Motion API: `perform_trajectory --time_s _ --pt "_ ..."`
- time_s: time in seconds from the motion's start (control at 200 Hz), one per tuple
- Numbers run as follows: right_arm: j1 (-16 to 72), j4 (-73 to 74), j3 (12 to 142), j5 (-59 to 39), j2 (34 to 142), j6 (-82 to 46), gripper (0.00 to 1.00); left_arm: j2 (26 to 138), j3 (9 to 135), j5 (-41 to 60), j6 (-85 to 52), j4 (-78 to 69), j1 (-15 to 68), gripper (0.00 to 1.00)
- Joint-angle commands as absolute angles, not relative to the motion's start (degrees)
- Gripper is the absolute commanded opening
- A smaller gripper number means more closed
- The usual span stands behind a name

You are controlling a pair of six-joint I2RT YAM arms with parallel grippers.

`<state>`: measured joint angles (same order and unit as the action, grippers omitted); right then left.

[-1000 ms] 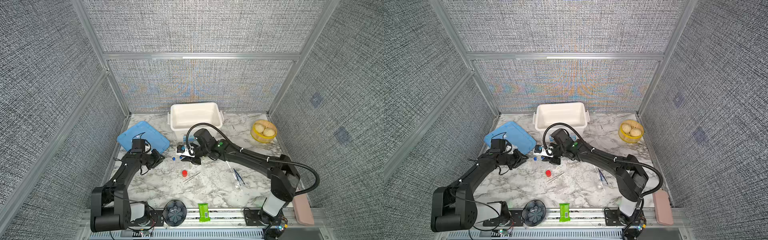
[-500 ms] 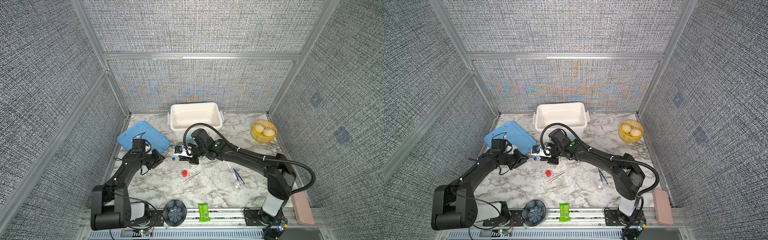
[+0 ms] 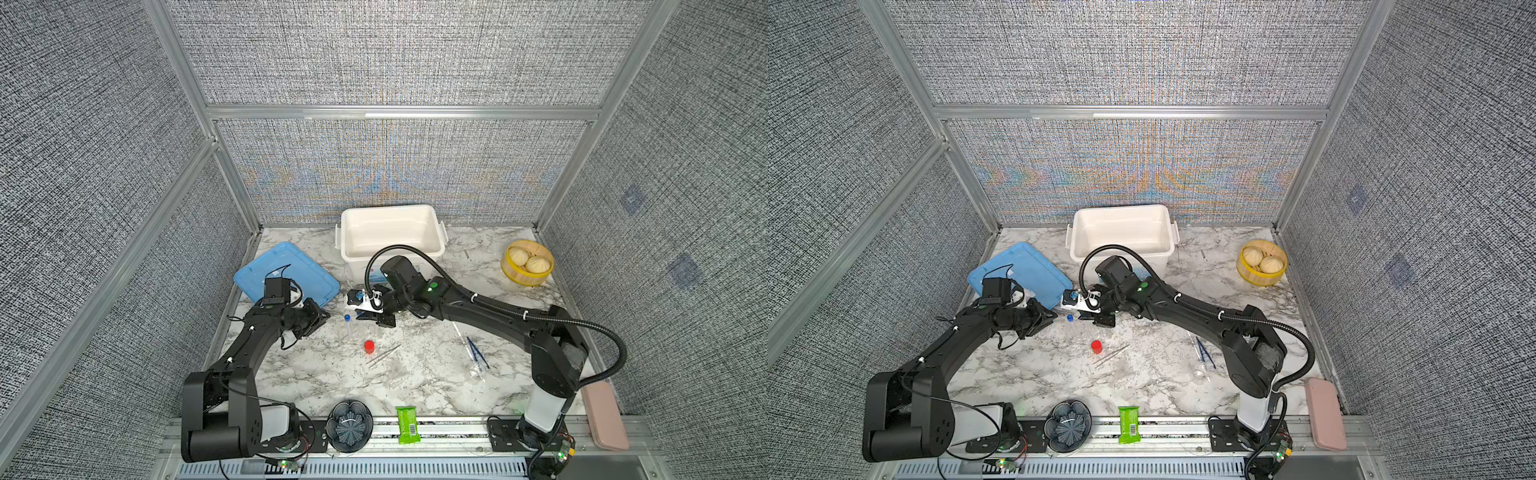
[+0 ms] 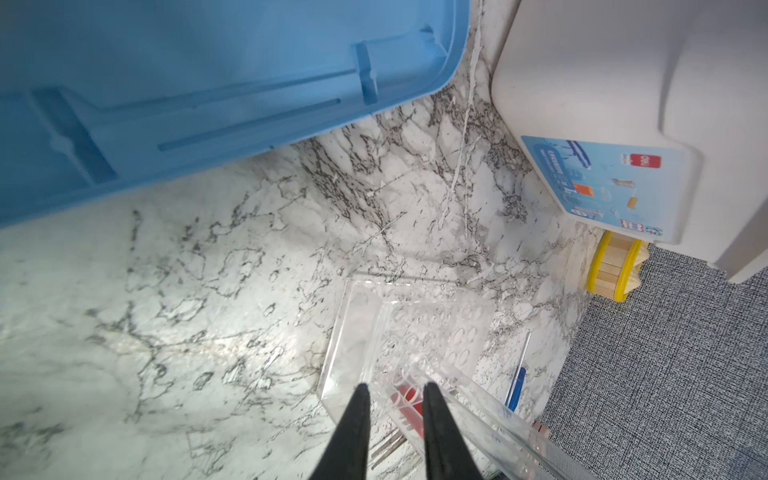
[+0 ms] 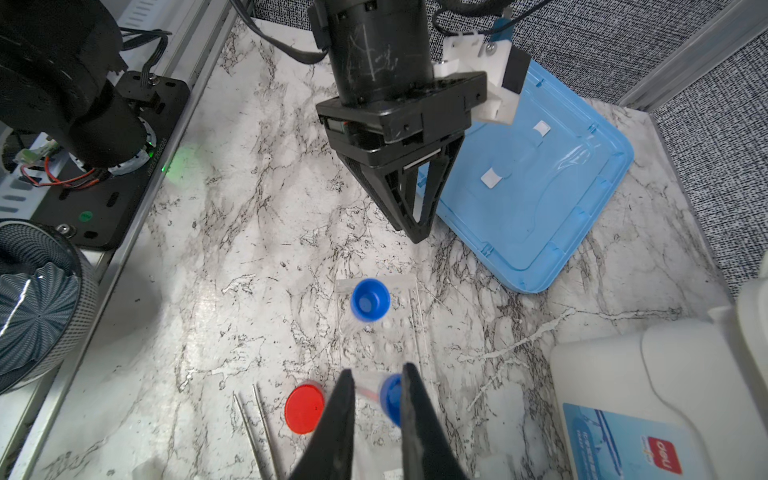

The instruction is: Organize the chemistry lab equipment

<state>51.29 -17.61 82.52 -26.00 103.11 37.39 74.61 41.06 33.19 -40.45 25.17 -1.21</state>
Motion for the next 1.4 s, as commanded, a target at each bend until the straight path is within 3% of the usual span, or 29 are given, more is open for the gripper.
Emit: perform_trajectory --time_s 0.0,0.57,0.75,0.875,0.98,1.02,1.175,1.301,1.396 --pt "51.37 -20.58 82.24 -25.53 102.6 37.21 0.2 74.12 41.17 33.62 -39.81 24.91 -1.23 0.25" --pt "51.16 -16.93 79.98 -24.43 95.22 32.96 0.33 71.95 42.13 32.75 -39.82 26.45 -1.25 0.25" --pt "50.46 -9.61 74.53 -15.96 88.51 26.66 0.48 70.37 44.43 31.85 -39.2 29.52 -1.37 0.25" --pt "49.3 -3.93 69.85 -4.66 83.27 16.49 0.72 68.62 46.78 30.74 -38.78 32.14 -1.39 0.25" --pt "45.41 -4.9 69.11 1.57 81.06 5.13 0.84 66.88 49.56 29.11 -38.34 35.64 -1.41 0.3" --pt "42.89 -6.99 69.58 2.14 80.77 0.28 0.99 66.03 50.45 27.92 -38.19 36.65 -1.39 0.32" --pt "35.25 -25.94 79.27 2.48 84.27 -10.62 0.99 63.2 54.35 26.54 -38.15 39.73 -1.36 0.38" --pt "32.12 -24.77 78.54 9.62 85.2 -12.16 0.99 60.44 55.59 27.61 -37.98 38.59 -1.39 0.42" --pt "29.12 -24.79 79.8 9.11 86.24 -12.69 0.99 58.57 55.97 27.08 -37.86 38.12 -1.32 0.45"
